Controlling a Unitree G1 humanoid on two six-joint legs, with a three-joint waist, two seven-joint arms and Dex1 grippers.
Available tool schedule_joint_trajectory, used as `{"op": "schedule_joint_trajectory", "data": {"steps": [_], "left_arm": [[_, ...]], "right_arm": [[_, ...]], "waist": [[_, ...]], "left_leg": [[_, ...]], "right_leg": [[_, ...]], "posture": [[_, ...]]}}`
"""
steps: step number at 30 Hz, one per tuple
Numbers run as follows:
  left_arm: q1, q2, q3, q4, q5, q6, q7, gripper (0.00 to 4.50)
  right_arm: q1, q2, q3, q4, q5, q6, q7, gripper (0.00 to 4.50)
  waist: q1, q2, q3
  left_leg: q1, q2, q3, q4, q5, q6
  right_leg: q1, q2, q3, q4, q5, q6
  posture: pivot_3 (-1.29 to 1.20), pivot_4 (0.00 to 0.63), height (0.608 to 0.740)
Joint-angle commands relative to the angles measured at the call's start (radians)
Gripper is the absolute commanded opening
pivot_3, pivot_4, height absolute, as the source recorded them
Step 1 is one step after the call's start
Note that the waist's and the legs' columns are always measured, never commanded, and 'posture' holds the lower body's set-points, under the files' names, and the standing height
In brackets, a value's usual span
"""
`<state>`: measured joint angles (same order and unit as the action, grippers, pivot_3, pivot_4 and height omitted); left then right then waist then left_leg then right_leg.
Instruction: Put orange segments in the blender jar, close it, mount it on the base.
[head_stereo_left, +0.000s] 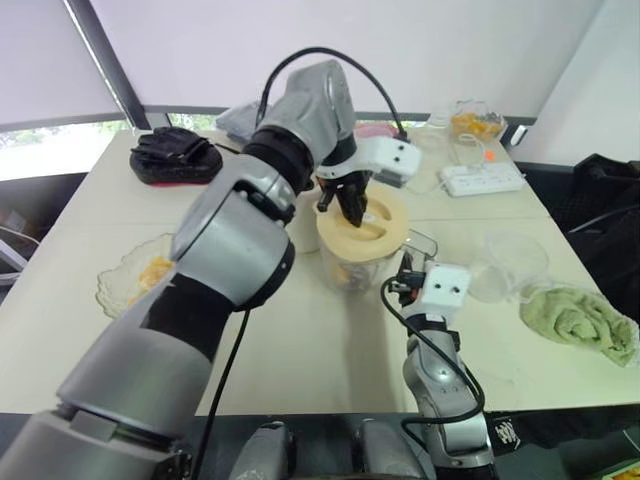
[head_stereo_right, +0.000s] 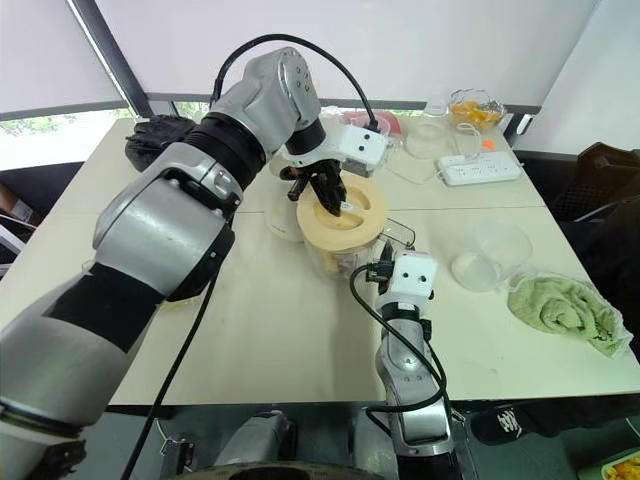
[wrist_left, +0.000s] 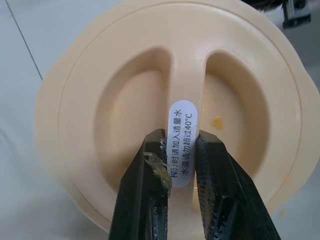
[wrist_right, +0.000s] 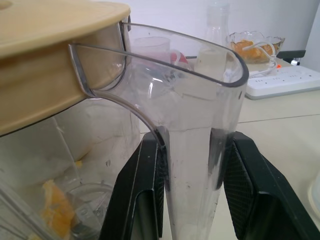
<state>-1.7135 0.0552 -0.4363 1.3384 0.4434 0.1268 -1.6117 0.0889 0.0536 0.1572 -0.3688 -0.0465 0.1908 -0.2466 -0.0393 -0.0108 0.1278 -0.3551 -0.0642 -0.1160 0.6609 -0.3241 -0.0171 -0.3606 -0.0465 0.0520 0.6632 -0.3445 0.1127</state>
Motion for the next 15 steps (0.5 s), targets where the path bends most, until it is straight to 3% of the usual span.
{"op": "schedule_joint_trajectory", "data": {"steps": [1,15], "left_arm": [[0.066,-0.018,0.02,0.088,-0.047,0.165,-0.003,0.22],[0.087,0.009,0.026,0.066,-0.049,0.368,0.006,0.22]], "right_arm": [[-0.025,0.029,0.074,-0.065,0.023,-0.046,0.07,1.05],[-0.041,0.029,0.052,-0.039,0.015,-0.044,0.114,1.05]], "waist": [[0.0,0.0,0.001],[0.0,0.0,0.001]], "left_leg": [[-0.001,-0.001,0.0,0.0,0.0,0.0],[-0.002,-0.007,-0.001,-0.008,0.0,0.0]], "right_leg": [[-0.001,0.0,0.0,0.0,0.0,0.0],[-0.007,-0.005,0.002,0.0,-0.001,0.002]], "posture": [[0.0,0.15,0.74],[0.0,0.15,0.74]]}}
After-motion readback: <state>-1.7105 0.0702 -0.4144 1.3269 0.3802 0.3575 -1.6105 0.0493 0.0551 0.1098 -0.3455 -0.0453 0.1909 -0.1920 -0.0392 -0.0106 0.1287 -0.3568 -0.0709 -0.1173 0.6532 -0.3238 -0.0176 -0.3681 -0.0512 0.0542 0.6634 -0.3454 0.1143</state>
